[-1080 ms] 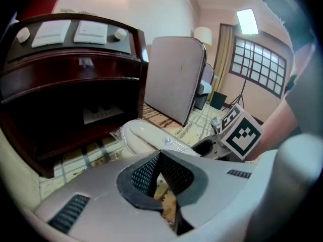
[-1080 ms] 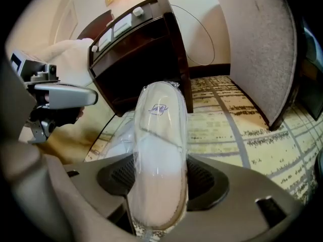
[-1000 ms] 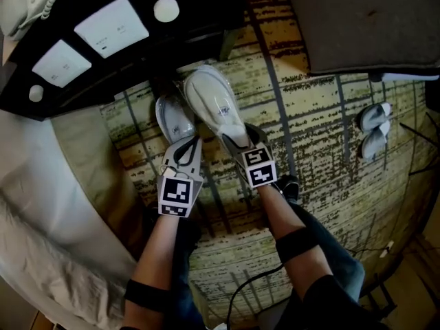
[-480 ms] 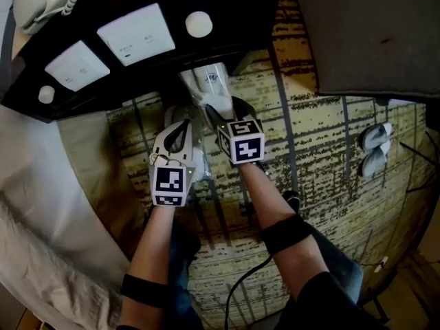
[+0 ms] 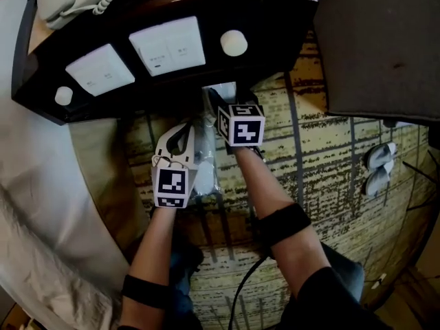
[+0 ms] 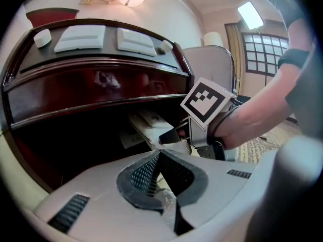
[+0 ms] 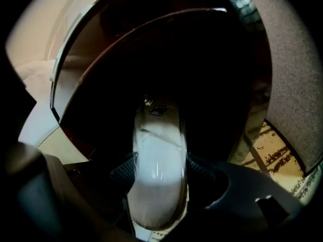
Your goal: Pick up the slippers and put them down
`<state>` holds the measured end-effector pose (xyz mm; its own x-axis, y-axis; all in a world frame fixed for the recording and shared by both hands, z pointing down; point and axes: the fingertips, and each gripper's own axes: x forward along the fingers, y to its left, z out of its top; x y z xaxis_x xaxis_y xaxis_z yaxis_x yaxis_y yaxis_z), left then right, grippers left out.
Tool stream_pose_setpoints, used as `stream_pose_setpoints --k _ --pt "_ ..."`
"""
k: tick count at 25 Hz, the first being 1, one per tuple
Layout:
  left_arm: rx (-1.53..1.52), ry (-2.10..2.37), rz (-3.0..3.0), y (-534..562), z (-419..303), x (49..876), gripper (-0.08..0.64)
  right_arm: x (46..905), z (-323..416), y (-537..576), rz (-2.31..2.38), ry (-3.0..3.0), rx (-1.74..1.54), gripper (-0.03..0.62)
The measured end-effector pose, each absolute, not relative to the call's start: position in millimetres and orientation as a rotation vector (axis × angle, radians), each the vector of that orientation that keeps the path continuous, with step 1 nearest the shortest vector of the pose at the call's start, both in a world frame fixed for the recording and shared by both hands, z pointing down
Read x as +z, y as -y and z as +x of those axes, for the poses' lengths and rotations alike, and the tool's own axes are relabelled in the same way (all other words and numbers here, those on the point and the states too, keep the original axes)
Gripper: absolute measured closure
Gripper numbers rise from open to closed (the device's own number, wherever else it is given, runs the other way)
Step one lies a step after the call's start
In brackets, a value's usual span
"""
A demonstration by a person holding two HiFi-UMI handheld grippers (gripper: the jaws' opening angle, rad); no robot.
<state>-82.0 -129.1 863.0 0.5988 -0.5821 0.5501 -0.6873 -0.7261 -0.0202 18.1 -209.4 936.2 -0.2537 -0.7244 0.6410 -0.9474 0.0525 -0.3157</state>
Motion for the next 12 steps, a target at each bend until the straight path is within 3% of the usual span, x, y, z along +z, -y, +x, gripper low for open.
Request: stream_pose_setpoints --k 12 --pt "0.793 1.068 2.651 138 -94 863 0.558 943 14 231 1.734 1.96 0.899 0.262"
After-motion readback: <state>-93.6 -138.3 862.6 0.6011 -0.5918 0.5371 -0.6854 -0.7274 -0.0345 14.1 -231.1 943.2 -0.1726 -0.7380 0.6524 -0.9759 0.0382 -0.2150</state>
